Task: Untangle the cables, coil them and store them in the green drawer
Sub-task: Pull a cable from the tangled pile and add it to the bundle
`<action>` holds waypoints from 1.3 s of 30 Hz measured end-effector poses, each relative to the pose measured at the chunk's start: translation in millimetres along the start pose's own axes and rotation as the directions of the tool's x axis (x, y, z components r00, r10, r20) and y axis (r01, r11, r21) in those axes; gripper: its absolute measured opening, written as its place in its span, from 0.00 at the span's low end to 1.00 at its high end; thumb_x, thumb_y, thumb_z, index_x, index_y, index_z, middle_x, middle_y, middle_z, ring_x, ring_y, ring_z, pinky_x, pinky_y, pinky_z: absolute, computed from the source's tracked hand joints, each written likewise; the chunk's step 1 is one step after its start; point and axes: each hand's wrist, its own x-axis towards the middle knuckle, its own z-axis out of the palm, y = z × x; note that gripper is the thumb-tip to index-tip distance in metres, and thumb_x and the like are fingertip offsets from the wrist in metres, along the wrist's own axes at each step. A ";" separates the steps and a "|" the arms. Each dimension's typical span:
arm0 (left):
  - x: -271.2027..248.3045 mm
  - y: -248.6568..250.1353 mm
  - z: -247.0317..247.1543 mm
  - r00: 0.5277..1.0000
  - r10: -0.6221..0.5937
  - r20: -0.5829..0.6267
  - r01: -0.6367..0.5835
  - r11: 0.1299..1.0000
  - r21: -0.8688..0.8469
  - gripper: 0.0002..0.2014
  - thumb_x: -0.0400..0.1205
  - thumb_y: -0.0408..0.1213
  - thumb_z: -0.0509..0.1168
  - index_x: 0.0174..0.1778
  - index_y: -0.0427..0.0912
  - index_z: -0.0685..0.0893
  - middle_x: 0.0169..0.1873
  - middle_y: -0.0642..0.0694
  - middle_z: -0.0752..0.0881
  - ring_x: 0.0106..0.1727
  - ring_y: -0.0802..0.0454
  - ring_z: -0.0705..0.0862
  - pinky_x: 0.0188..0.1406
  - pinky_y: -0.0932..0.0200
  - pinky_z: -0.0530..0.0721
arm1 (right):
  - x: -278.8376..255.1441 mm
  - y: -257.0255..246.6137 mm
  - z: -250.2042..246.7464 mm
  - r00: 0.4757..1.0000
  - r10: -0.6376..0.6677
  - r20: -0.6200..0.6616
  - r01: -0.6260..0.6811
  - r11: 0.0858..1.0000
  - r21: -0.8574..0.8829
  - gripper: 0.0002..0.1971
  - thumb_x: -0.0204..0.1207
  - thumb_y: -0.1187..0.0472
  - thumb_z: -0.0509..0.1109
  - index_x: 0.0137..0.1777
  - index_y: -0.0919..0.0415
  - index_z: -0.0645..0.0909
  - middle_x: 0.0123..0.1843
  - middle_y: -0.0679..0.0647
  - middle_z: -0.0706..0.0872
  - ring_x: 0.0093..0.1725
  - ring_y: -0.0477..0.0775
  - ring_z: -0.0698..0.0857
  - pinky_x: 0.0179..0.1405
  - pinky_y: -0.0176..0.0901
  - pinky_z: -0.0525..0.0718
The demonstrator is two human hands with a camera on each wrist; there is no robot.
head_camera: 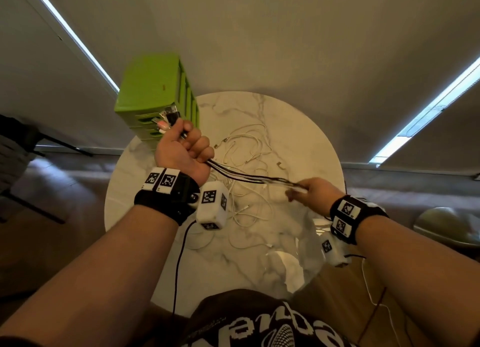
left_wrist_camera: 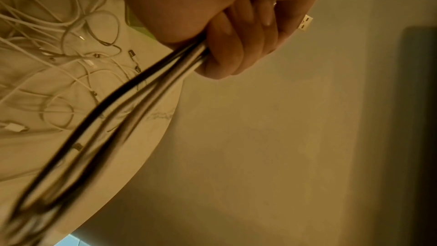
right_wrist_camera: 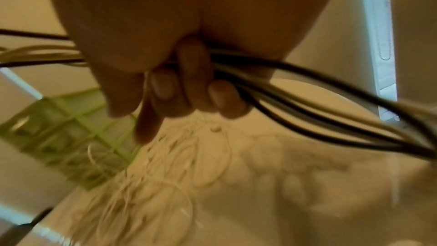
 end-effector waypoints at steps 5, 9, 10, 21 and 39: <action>5.4 5.9 2.4 0.997 0.060 -0.042 -0.062 0.997 -0.050 0.17 0.87 0.47 0.58 0.32 0.47 0.73 0.21 0.54 0.59 0.19 0.57 0.54 0.15 0.63 0.53 | -13.6 29.7 23.8 0.987 0.082 0.139 -0.064 0.989 -0.130 0.27 0.79 0.32 0.67 0.33 0.53 0.86 0.30 0.50 0.85 0.37 0.55 0.86 0.45 0.47 0.81; 4.6 15.7 8.2 0.985 0.120 -0.123 -0.133 0.986 -0.101 0.19 0.88 0.46 0.57 0.30 0.47 0.73 0.22 0.54 0.60 0.21 0.56 0.53 0.18 0.62 0.52 | -18.1 48.9 34.2 0.942 0.181 0.281 -0.123 0.969 -0.213 0.31 0.78 0.29 0.65 0.40 0.58 0.89 0.35 0.52 0.90 0.39 0.54 0.88 0.48 0.46 0.83; 3.9 18.6 10.0 0.981 0.133 -0.145 -0.149 0.983 -0.107 0.19 0.88 0.45 0.57 0.30 0.47 0.72 0.22 0.54 0.60 0.21 0.56 0.53 0.18 0.62 0.52 | -18.8 52.5 34.4 0.937 0.199 0.287 -0.123 0.957 -0.265 0.30 0.79 0.29 0.65 0.44 0.58 0.89 0.40 0.54 0.90 0.43 0.55 0.88 0.50 0.47 0.83; -2.1 6.6 9.4 0.981 0.141 -0.134 -0.147 0.989 -0.033 0.19 0.87 0.46 0.57 0.29 0.48 0.71 0.22 0.54 0.58 0.22 0.55 0.52 0.18 0.61 0.51 | 5.5 -8.5 7.9 0.975 -0.221 0.004 0.221 0.972 -0.085 0.52 0.61 0.31 0.82 0.84 0.45 0.66 0.79 0.46 0.76 0.77 0.50 0.75 0.78 0.48 0.73; -1.5 25.4 0.7 0.978 0.160 -0.134 -0.176 0.977 -0.122 0.19 0.86 0.45 0.54 0.27 0.48 0.66 0.21 0.53 0.58 0.21 0.55 0.52 0.18 0.62 0.52 | 14.0 39.6 38.0 0.979 0.136 0.150 -0.050 0.882 -0.469 0.24 0.85 0.34 0.60 0.47 0.54 0.84 0.44 0.55 0.87 0.47 0.60 0.85 0.48 0.48 0.81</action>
